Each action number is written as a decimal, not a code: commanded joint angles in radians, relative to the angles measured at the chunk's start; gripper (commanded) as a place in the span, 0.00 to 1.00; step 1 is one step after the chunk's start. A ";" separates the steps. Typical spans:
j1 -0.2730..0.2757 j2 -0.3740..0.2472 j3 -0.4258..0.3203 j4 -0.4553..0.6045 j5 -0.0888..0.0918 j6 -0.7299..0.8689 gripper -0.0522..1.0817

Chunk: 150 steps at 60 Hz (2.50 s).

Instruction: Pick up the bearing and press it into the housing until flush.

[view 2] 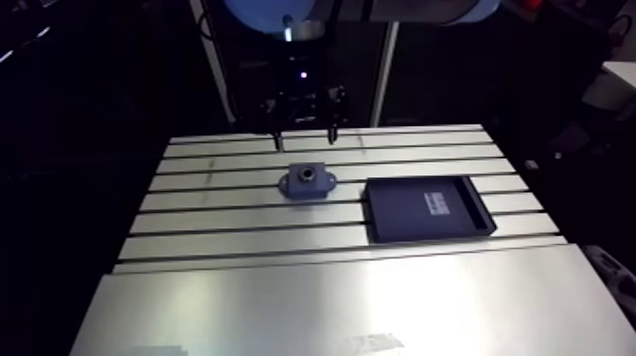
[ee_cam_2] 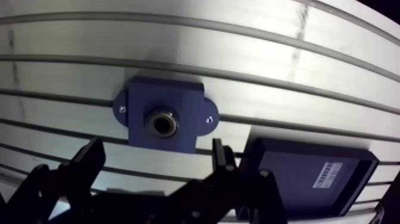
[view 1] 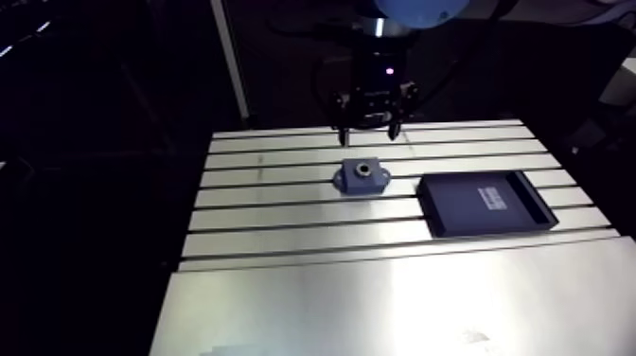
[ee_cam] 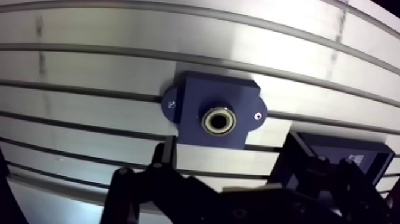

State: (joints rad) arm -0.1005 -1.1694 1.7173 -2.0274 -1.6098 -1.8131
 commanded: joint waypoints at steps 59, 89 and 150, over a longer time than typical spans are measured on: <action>-0.001 0.054 -0.029 0.046 0.008 0.158 1.00; -0.002 0.067 -0.001 -0.001 0.009 0.150 1.00; -0.005 0.067 0.024 -0.024 0.009 0.145 1.00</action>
State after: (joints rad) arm -0.1041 -1.1019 1.7362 -2.0492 -1.6007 -1.6678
